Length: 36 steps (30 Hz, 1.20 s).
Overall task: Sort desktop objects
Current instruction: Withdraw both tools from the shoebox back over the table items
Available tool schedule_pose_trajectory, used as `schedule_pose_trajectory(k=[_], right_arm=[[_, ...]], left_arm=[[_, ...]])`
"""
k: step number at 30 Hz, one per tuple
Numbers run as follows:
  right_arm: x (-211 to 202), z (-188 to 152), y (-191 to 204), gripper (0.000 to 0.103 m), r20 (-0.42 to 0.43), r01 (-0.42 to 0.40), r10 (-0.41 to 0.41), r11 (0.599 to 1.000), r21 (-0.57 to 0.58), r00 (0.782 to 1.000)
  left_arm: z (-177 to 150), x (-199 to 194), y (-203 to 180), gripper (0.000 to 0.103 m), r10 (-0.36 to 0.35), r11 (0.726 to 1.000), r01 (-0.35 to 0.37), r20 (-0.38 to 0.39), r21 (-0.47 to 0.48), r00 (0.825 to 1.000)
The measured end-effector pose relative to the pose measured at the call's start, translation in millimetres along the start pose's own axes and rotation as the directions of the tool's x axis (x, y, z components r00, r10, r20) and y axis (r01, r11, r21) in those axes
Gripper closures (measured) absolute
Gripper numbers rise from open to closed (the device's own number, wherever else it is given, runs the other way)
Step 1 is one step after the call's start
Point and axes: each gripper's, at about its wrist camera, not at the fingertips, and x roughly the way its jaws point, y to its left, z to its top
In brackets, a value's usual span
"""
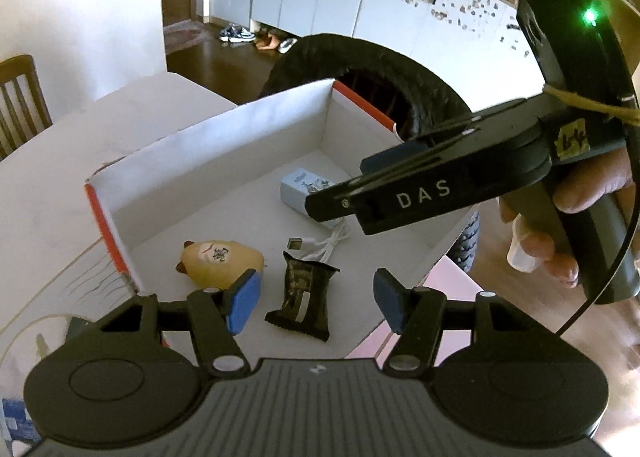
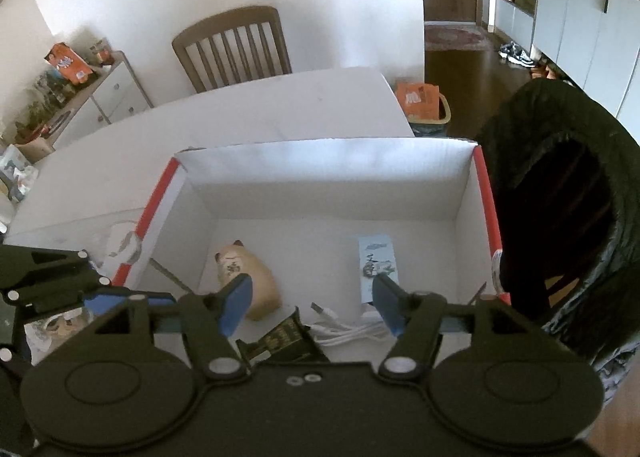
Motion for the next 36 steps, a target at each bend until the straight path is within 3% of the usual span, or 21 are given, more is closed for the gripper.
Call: schedule_pose_trajectory(k=[4, 8, 16, 18, 26, 29, 36], right_arm=[[-3, -5, 4, 0.035, 0.01, 0.001, -0.001, 1.0, 0.013, 1.0], [-5, -10, 6, 0.033, 0.018, 0.001, -0.001, 1.0, 0.028, 1.0], [-12, -18, 11, 0.032, 0.039, -0.002, 0.0, 0.999, 0.042, 0.999], [-15, -19, 13, 0.029, 0.054, 0.003, -0.006, 0.999, 0.042, 0.999], [-21, -24, 26, 0.02, 0.089, -0.012, 0.009, 0.999, 0.034, 0.996], [-24, -26, 33, 0.018, 0.1, -0.023, 0.021, 0.999, 0.029, 0.995], [-31, -31, 55, 0.015, 0.136, -0.052, 0.049, 0.998, 0.018, 0.989]], left_arm=[[-4, -10, 0, 0.036, 0.007, 1.0, -0.007, 0.019, 0.0, 1.0], [-8, -19, 4, 0.027, 0.018, 1.0, -0.017, 0.045, -0.023, 0.999], [-14, -37, 13, 0.023, 0.032, 0.998, -0.026, 0.097, -0.064, 0.995], [-17, -43, 15, 0.019, 0.038, 0.997, -0.029, 0.112, -0.076, 0.993], [-27, -61, 24, 0.017, 0.046, 0.996, -0.034, 0.149, -0.088, 0.988], [-32, -69, 28, 0.005, 0.043, 0.995, -0.026, 0.171, -0.096, 0.984], [-50, -89, 31, 0.0, 0.069, 0.994, -0.048, 0.221, -0.101, 0.973]])
